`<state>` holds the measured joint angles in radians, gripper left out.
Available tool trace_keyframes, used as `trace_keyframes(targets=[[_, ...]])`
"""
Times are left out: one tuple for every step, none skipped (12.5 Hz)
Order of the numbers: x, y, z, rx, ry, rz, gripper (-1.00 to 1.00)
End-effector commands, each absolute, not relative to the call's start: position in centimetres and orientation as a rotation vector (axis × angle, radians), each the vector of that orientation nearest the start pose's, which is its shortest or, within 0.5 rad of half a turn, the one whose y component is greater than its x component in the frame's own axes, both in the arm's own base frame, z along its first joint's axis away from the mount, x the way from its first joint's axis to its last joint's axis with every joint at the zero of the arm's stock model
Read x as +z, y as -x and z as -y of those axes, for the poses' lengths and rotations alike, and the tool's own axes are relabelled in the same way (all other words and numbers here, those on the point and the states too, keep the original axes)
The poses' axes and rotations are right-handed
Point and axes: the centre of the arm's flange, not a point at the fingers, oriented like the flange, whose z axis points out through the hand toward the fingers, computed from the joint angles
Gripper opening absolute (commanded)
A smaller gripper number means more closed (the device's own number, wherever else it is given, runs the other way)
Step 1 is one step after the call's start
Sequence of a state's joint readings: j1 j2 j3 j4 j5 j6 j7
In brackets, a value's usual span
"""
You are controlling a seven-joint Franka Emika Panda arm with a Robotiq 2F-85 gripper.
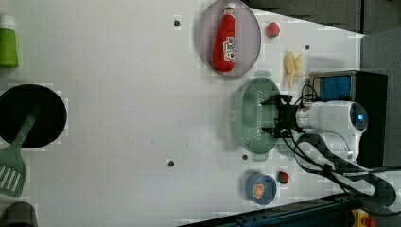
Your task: Drag strainer left to right.
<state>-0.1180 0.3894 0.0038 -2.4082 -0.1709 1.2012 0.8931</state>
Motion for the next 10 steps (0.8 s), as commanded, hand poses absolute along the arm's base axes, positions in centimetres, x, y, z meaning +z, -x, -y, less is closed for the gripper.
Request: trace_keyframes(targets=[[15.7, -48.4, 8.7, -0.057, 2.229, -2.301, 1.0], [15.8, -48.3, 9.2, -0.06, 2.219, -2.315, 1.0], [15.8, -48.3, 9.6, -0.063, 2.214, -2.32, 1.0], [15.8, -48.3, 9.9, -0.065, 2.227, -2.31, 1.0], [15.9, -48.4, 9.9, -0.067, 2.252, -2.283, 1.0], [16.1, -48.7, 9.7, -0.073, 2.285, -2.243, 1.0], [16.7, -49.2, 9.2, -0.087, 2.323, -2.189, 1.0], [17.6, -49.6, 8.4, -0.093, 2.383, -2.113, 1.0], [18.9, -49.8, 7.6, -0.084, 2.44, -2.053, 1.0], [20.6, -50.1, 6.8, -0.076, 2.488, -2.005, 1.0]])
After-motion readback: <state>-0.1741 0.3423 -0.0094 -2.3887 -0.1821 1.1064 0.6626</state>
